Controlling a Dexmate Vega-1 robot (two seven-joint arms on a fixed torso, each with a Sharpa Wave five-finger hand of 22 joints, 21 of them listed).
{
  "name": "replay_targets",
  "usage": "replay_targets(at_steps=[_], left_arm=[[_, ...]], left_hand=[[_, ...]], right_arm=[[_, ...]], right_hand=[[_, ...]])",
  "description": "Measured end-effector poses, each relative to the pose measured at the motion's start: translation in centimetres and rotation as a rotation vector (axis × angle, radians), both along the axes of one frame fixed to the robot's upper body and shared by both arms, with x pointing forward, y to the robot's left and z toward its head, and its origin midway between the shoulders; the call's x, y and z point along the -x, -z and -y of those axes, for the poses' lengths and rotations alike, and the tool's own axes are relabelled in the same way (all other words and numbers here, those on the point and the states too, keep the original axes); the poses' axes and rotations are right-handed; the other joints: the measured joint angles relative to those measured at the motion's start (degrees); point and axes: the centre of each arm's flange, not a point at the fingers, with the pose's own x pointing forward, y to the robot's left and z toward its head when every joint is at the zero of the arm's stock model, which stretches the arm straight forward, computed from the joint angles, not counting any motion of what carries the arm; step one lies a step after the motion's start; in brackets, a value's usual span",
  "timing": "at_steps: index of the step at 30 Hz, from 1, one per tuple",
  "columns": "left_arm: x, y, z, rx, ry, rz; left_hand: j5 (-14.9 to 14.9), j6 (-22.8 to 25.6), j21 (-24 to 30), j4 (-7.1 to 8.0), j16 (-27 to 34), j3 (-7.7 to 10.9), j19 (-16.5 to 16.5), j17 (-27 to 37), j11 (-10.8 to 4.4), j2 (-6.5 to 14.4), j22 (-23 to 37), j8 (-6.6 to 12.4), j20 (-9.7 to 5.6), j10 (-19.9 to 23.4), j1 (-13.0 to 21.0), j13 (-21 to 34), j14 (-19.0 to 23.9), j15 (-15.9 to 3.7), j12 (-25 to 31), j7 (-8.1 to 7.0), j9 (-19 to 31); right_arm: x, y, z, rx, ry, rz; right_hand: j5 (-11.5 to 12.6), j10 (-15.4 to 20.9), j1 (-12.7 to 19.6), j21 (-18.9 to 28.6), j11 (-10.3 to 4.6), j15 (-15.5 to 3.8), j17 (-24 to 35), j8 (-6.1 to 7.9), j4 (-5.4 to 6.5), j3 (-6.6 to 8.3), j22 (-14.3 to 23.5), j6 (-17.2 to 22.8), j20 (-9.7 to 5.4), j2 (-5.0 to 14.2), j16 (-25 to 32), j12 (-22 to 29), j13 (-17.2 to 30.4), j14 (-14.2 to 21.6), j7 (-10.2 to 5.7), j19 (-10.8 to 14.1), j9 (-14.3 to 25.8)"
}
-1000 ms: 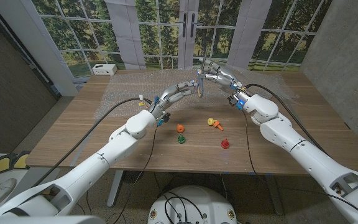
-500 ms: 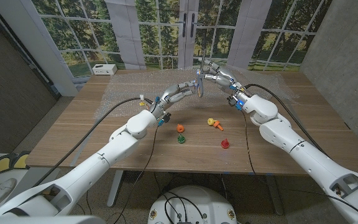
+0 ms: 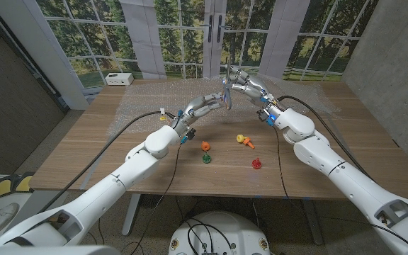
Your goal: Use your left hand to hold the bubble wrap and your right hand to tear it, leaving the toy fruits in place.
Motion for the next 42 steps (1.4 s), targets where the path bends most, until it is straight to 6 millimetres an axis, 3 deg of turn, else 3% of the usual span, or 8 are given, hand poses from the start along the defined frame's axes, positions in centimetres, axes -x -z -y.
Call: replay_targets(at_steps=[3,11,18,42], left_arm=[[0.0,0.0,0.0,0.001,0.002,0.001],[0.1,0.0,0.2,0.004,0.011,0.006],[0.1,0.0,0.4,0.005,0.017,0.009],[0.0,0.0,0.8,-0.006,-0.004,-0.018]], left_hand=[[-0.2,0.5,0.0,0.00,0.0,0.00,0.2,0.0,0.00,0.8,0.0,0.27,0.20,0.0,0.8,0.0,0.3,0.30,0.0,-0.88,0.0],[-0.2,0.5,0.0,0.00,0.0,0.00,0.2,0.0,0.00,2.7,0.0,0.27,0.20,0.0,1.5,0.0,0.3,0.31,0.0,-0.88,0.0],[-0.2,0.4,0.0,0.00,0.0,0.00,0.2,0.0,0.00,2.8,0.0,0.22,0.20,0.0,1.6,0.0,0.3,0.31,0.0,-1.39,-0.2],[-1.4,-0.8,0.0,-0.16,0.0,-1.58,0.2,0.0,0.30,2.4,-0.1,-0.42,0.20,0.3,1.2,0.0,0.6,0.61,-0.3,0.91,-0.2]], right_arm=[[0.0,0.0,-0.1,0.000,0.000,0.000],[0.0,0.2,-0.5,0.007,0.003,-0.004],[0.0,0.3,-0.6,0.009,0.003,-0.007],[0.3,0.4,-1.1,0.011,-0.017,-0.003]], right_hand=[[0.0,0.0,0.0,0.0,0.00,0.00,0.0,0.00,0.00,0.00,0.0,0.0,0.00,0.00,0.0,0.0,0.0,0.0,0.00,0.0,0.0],[0.0,0.0,0.0,0.0,0.00,0.00,0.0,0.00,0.00,0.00,0.0,0.2,0.00,-0.01,0.0,0.0,0.0,0.0,0.21,0.0,0.0],[0.0,0.0,0.0,0.0,0.00,0.00,0.0,0.00,0.00,-0.01,0.0,0.3,0.00,-0.01,0.0,0.0,0.0,0.0,0.31,0.0,0.0],[-0.2,-0.1,0.6,0.0,-0.11,0.01,0.0,0.00,-0.10,-0.09,0.0,0.3,0.00,-0.01,0.0,0.0,0.0,0.0,0.31,0.0,0.0]])
